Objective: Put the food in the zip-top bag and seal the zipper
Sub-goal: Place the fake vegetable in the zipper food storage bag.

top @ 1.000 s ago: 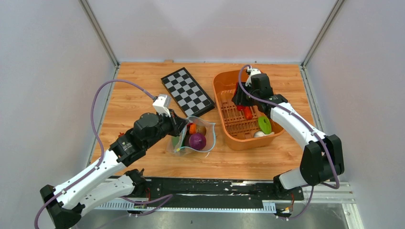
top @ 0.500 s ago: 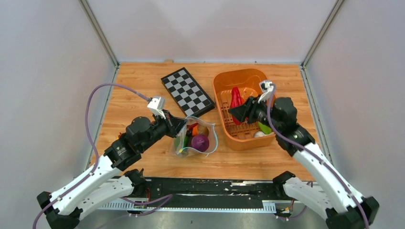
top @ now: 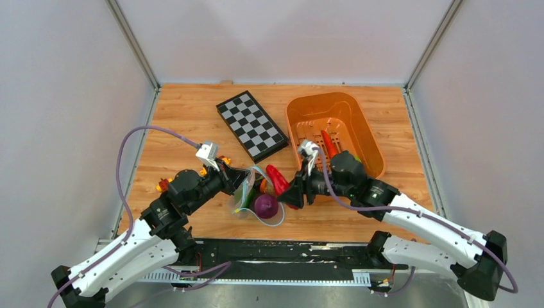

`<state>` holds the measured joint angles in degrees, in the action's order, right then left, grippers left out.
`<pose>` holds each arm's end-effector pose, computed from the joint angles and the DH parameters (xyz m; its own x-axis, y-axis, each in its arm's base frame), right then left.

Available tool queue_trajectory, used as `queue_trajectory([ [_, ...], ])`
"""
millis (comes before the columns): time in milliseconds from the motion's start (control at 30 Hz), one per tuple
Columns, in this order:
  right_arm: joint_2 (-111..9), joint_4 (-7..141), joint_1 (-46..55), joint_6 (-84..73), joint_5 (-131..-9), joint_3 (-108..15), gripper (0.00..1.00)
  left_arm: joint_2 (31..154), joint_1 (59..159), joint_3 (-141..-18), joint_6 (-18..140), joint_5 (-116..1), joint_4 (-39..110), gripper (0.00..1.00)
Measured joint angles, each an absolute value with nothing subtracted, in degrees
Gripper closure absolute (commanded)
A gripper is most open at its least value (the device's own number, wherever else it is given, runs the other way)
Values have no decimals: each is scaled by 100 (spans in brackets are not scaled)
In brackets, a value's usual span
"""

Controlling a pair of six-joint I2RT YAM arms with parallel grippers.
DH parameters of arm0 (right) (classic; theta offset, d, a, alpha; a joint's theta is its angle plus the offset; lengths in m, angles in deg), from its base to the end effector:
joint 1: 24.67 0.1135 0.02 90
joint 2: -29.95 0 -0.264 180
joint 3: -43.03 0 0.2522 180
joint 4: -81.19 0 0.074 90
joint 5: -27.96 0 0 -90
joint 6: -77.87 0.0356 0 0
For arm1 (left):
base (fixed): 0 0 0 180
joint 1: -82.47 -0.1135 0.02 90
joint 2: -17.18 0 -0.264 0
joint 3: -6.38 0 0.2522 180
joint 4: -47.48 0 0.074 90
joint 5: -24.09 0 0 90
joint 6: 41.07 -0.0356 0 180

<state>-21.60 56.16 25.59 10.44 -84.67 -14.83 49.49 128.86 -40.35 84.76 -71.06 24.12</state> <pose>0.1223 0.1685 0.3137 -0.5513 -0.1090 -0.8272 -0.7918 0.3808 0.4775 0.1053 -0.1059 0.3004 -0.4732 -0.3485 -0.8091 0.4723 0.6749 -0.5670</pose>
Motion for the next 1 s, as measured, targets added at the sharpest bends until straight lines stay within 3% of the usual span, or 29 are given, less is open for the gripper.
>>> queue_trajectory([
  [200,-2370,5310,3466,466,-8469,-1608,64,4888,12886,-3876,8601,-7084,2580,100],
  [533,-2095,5144,3689,311,-8222,-1811,63,5085,12886,-3874,8625,-6879,2877,100],
  [1000,-3384,3977,4306,689,-7040,-2799,63,5177,12886,-3861,8717,-6702,3229,100],
])
